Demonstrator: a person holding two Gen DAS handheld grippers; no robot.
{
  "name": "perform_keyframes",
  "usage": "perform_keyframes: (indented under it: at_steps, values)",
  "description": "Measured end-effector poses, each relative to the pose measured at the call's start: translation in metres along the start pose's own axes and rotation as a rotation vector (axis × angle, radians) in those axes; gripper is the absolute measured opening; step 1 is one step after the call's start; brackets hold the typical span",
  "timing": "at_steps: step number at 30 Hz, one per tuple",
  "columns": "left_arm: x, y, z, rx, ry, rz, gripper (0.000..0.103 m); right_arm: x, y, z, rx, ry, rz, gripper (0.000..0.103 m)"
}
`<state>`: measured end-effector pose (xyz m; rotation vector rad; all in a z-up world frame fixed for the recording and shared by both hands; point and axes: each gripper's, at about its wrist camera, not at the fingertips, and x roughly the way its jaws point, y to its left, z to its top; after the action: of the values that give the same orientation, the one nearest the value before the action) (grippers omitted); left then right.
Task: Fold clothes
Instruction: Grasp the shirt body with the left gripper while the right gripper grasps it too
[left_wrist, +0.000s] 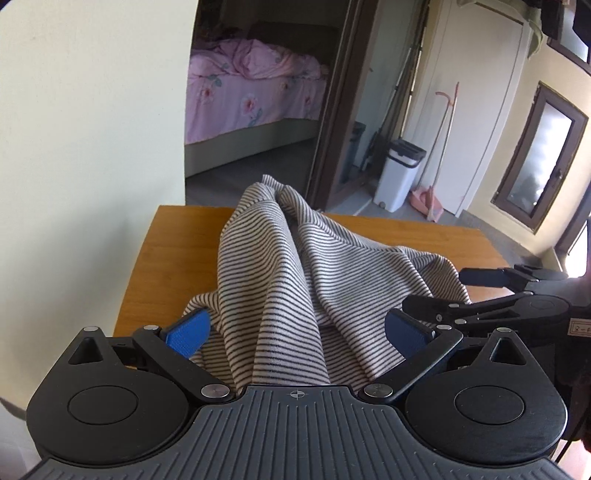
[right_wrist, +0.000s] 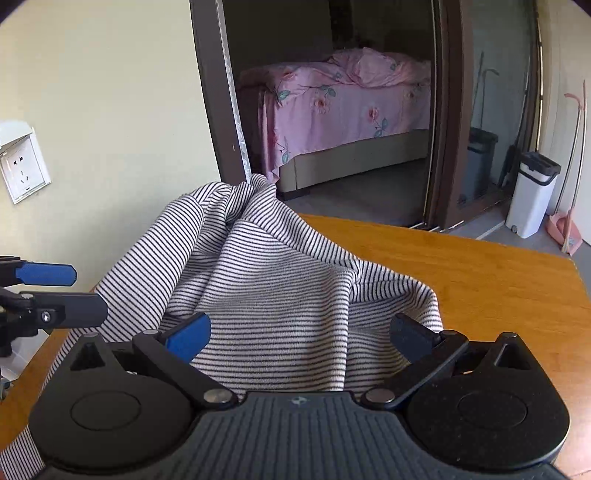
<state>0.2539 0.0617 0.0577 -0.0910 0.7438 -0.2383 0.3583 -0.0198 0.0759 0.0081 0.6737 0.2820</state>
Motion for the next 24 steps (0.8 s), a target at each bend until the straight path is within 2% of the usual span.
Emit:
perform_keyframes:
  at_steps: [1, 3, 5, 8, 10, 11, 12, 15, 18, 19, 20, 21, 22, 23, 24]
  values:
    - [0.005, 0.0, 0.002, 0.008, 0.007, 0.003, 0.091, 0.005, 0.004, 0.006, 0.001, 0.0, 0.01, 0.103]
    - [0.017, 0.004, 0.002, -0.009, 0.042, 0.002, 0.064, 0.016, 0.008, 0.01, 0.017, 0.031, 0.038, 0.103]
    - [0.025, 0.01, 0.0, -0.032, 0.063, -0.001, 0.059, 0.028, 0.01, 0.008, 0.039, 0.084, 0.064, 0.103]
    - [0.026, 0.013, -0.002, -0.022, 0.049, -0.013, 0.058, 0.042, 0.007, -0.004, 0.074, 0.143, 0.058, 0.103]
    - [0.023, 0.011, -0.001, 0.01, 0.017, -0.005, 0.039, 0.048, 0.001, -0.013, 0.108, 0.159, 0.036, 0.103]
    - [0.022, 0.011, 0.0, 0.022, 0.001, 0.007, 0.023, 0.047, 0.0, -0.016, 0.113, 0.159, 0.032, 0.103]
    - [0.02, 0.013, 0.002, 0.028, -0.017, 0.024, 0.015, 0.045, 0.001, -0.018, 0.111, 0.154, 0.031, 0.103]
    - [0.016, 0.031, 0.015, 0.016, -0.077, 0.101, 0.007, 0.043, 0.014, -0.015, 0.035, 0.221, 0.006, 0.103]
    - [0.01, 0.056, 0.027, -0.019, -0.132, 0.229, 0.005, 0.024, 0.043, -0.012, -0.093, 0.105, -0.005, 0.101]
    - [0.007, 0.065, 0.03, -0.039, -0.14, 0.253, 0.005, 0.017, 0.054, -0.012, -0.138, 0.058, -0.009, 0.094]
    - [0.004, 0.072, 0.033, -0.068, -0.138, 0.25, 0.005, 0.018, 0.064, -0.012, -0.173, 0.051, 0.0, 0.082]
    - [0.001, 0.077, 0.035, -0.093, -0.128, 0.217, 0.006, 0.022, 0.074, -0.011, -0.204, 0.066, 0.016, 0.074]
    - [-0.002, 0.078, 0.036, -0.114, -0.112, 0.15, 0.008, 0.029, 0.079, -0.012, -0.222, 0.087, 0.018, 0.056]
    - [-0.004, 0.076, 0.035, -0.125, -0.093, 0.091, 0.013, 0.037, 0.082, -0.014, -0.234, 0.111, 0.011, 0.048]
    - [-0.005, 0.072, 0.033, -0.123, -0.072, 0.04, 0.028, 0.04, 0.082, -0.014, -0.265, 0.115, 0.001, 0.046]
